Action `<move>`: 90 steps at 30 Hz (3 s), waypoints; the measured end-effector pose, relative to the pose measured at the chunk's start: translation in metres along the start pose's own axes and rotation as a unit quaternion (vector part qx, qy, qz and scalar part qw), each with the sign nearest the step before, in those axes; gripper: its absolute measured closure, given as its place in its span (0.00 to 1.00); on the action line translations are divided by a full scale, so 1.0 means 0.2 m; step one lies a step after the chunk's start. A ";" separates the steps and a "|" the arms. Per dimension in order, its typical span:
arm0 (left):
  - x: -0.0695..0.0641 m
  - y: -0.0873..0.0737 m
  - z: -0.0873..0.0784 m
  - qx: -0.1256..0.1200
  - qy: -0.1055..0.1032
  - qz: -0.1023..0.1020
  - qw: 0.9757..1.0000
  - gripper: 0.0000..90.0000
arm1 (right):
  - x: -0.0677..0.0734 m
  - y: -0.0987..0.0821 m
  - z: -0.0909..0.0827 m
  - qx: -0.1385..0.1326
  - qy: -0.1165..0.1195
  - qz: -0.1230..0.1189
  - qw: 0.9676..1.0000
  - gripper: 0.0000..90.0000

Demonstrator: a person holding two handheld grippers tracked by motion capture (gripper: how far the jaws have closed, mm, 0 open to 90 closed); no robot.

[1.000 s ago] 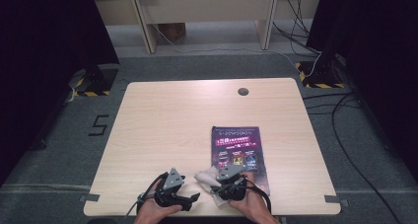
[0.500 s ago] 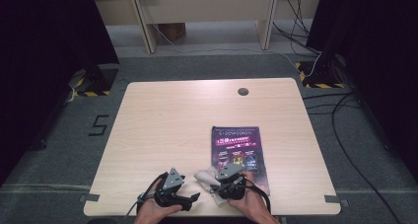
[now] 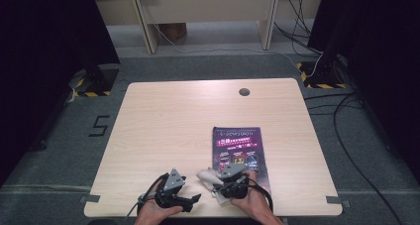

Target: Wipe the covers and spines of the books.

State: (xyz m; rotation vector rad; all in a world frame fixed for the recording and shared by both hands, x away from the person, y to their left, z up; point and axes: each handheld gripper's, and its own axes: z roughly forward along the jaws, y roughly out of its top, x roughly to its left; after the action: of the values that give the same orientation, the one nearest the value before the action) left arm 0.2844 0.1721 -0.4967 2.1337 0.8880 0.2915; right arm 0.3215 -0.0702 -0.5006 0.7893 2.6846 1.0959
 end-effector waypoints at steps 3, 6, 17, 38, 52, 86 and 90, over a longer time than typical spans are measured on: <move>0.00 0.00 0.00 0.000 0.000 0.001 1.000 0.20 | 0.00 -0.01 -0.01 0.000 -0.002 -0.001 1.000 0.84; 0.00 0.00 0.00 0.000 -0.001 0.001 1.000 0.20 | 0.02 -0.01 0.00 0.000 0.005 -0.005 1.000 0.84; 0.00 0.00 0.00 0.000 -0.001 0.000 1.000 0.20 | -0.05 -0.04 -0.04 0.000 -0.010 0.010 1.000 0.83; 0.00 0.00 0.00 0.000 -0.003 0.001 1.000 0.20 | -0.07 -0.12 -0.12 -0.003 -0.020 0.016 1.000 0.83; -0.01 0.00 0.00 0.001 -0.004 0.001 1.000 0.20 | -0.22 -0.23 -0.25 -0.004 -0.063 0.062 0.996 0.83; -0.06 0.05 0.12 -0.003 0.011 0.006 1.000 0.20 | -0.28 -0.39 -0.40 -0.014 -0.085 0.085 0.993 0.84; -0.10 0.09 0.19 -0.008 0.010 0.016 1.000 0.20 | -0.29 -0.39 -0.40 -0.015 -0.086 0.087 0.992 0.84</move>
State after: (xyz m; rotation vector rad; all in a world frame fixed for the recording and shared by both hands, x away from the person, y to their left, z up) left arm 0.2965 0.1287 -0.5069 2.1352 0.8619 0.3364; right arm 0.3134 -0.1969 -0.4997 1.0764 2.4902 1.0478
